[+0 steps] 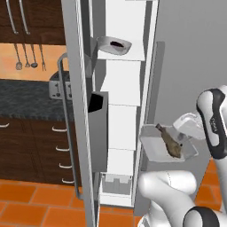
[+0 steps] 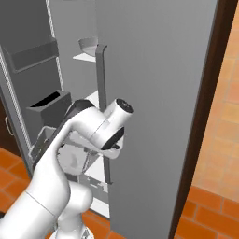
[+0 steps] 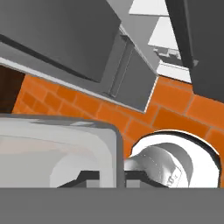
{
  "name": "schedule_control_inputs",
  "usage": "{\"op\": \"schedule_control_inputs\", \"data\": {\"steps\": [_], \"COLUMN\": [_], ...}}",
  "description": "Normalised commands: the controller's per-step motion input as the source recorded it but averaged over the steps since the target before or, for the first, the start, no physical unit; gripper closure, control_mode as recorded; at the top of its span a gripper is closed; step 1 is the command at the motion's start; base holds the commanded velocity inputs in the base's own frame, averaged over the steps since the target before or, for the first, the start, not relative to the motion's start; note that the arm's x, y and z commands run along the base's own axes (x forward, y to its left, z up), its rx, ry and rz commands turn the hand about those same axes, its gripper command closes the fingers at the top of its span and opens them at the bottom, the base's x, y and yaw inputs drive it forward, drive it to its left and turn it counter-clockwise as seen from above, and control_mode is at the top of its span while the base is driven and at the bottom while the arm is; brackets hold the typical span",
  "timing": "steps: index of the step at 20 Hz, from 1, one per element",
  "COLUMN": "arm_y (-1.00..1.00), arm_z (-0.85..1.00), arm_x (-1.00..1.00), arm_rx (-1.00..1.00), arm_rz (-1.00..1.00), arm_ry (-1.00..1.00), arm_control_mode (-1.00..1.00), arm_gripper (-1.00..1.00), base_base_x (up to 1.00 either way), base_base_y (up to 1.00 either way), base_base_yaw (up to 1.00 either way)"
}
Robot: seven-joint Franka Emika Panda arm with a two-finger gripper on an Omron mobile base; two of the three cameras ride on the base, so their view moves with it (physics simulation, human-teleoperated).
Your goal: Take the meat container that has the fish and place it on the second highest rack of the freezer. Then take the vegetable container that has the eggplant and garlic and place it on the highest rack of the freezer.
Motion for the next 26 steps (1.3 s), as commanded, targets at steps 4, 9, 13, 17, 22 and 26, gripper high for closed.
{"op": "schedule_control_inputs", "data": {"steps": [4,9,13,17,22,26], "arm_y": [0.19,0.31,0.29,0.29,0.42,0.04], "arm_z": [0.32,0.17,0.16,0.35,0.46,0.13], "arm_x": [0.00,0.01,0.23,0.31,0.02,0.05], "arm_rx": [0.32,0.17,0.08,0.08,0.13,0.00], "arm_rz": [-0.53,-0.50,-0.46,-0.37,-0.26,0.00], "arm_ry": [0.03,0.03,0.03,0.10,0.17,0.07], "arm_control_mode": [-1.00,-1.00,-1.00,-1.00,-1.00,-1.00], "arm_gripper": [1.00,1.00,1.00,1.00,1.00,1.00], "base_base_x": [0.00,0.00,0.00,0.00,0.00,0.00], "base_base_y": [0.00,0.00,0.00,0.00,0.00,0.00], "base_base_yaw": [0.00,0.00,0.00,0.00,0.00,0.00]}}
